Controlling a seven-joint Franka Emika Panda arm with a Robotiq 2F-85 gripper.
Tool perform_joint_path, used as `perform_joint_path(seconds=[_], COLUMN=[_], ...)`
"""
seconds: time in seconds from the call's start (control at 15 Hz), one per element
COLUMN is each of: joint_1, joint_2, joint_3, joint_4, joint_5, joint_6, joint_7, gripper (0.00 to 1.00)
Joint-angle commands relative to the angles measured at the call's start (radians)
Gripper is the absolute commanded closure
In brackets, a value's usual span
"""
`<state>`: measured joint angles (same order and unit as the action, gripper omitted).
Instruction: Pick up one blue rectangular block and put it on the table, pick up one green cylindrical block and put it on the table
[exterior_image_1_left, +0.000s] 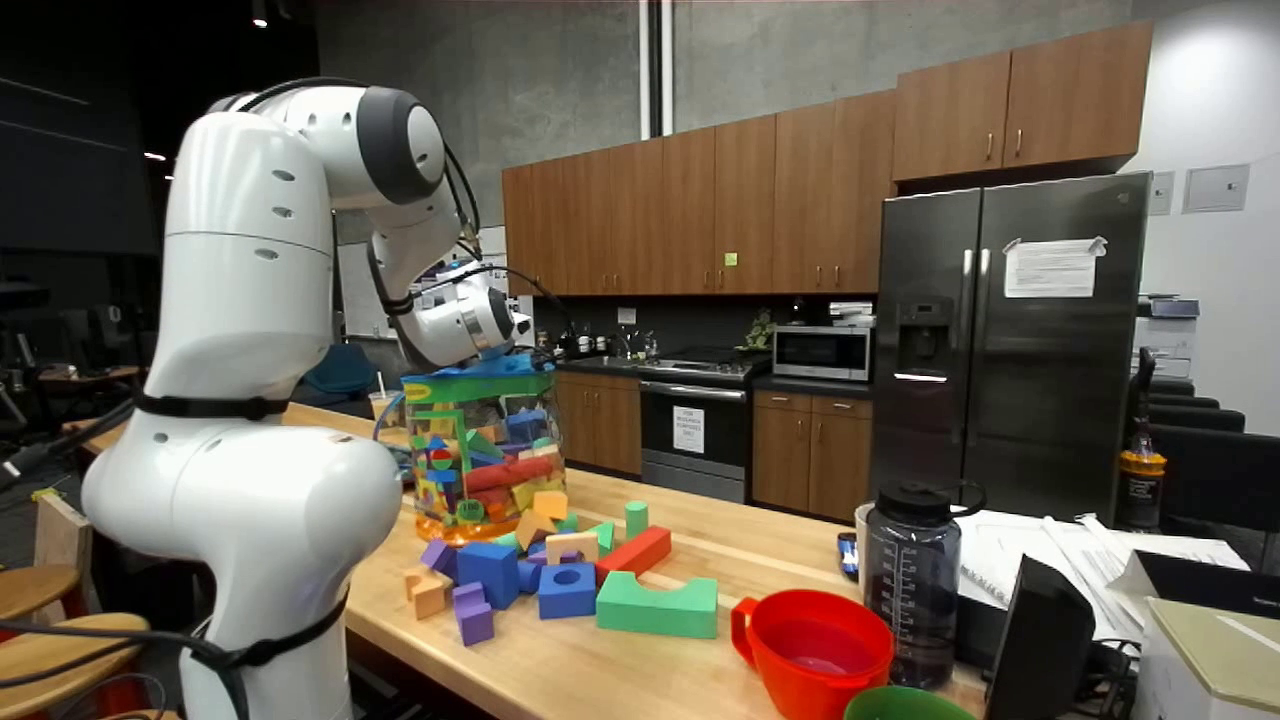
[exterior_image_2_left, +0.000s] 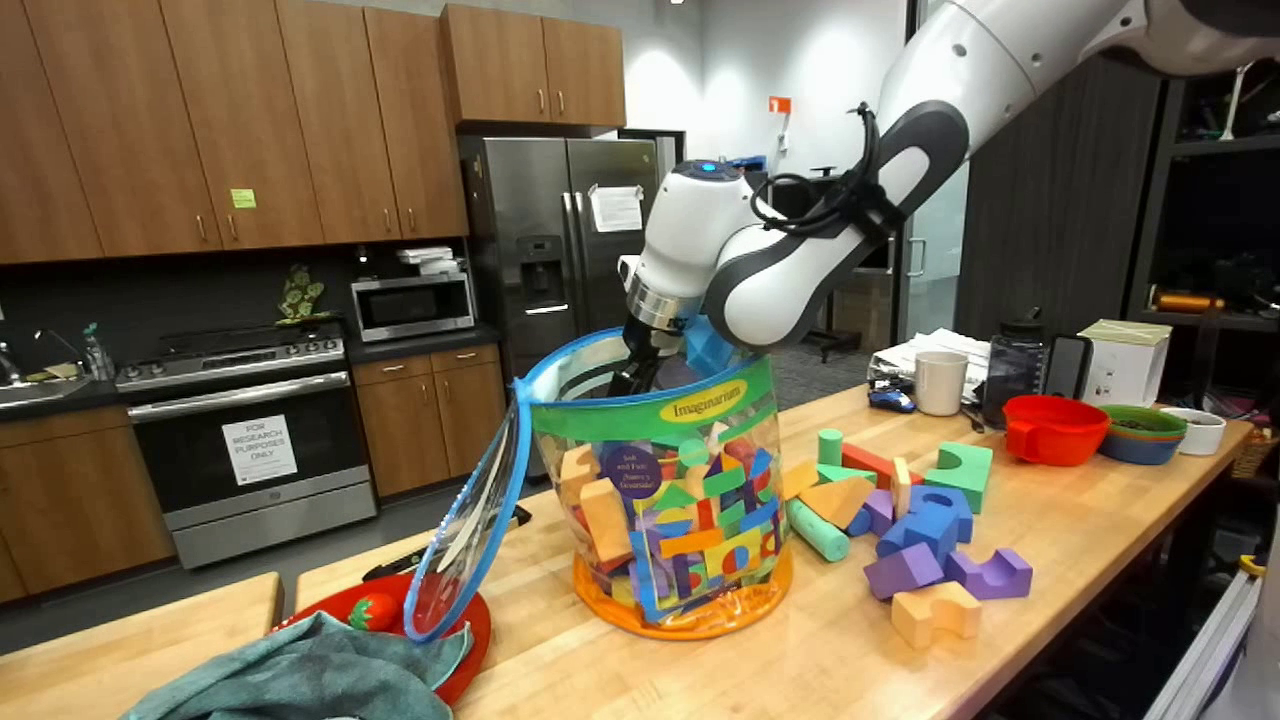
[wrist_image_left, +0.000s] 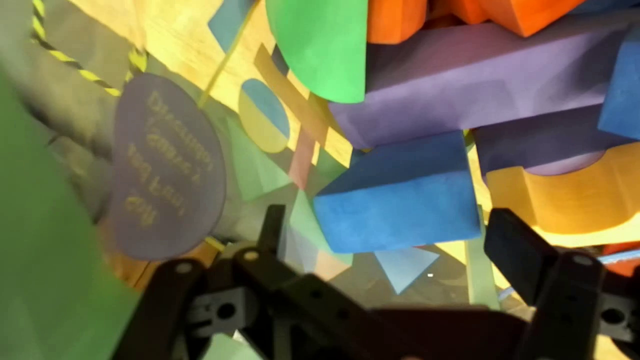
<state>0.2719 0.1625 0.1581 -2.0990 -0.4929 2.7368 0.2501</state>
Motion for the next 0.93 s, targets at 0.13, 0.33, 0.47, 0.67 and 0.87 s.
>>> perform_joint_path(seconds=[0.13, 0.33, 0.47, 0.67, 0.87], joint_1=[0.057, 0.095, 0.112, 0.126, 0.131], joint_2=[-0.021, -0.019, -0.016, -0.013, -0.01], joint_3=[-0.018, -0.009, 0.006, 0.025, 0.035], joint_4=[0.034, 0.043, 0.049, 0.063, 0.079], joint_5=[-0.096, -0.106, -0.099, -0.099, -0.115], joint_6=[-0.151, -0.266, -0.326, -0.382, -0.407], joint_7=[0.321, 0.493, 0.578, 0.684, 0.756], gripper=[0.0, 0.0, 0.0, 0.0, 0.0])
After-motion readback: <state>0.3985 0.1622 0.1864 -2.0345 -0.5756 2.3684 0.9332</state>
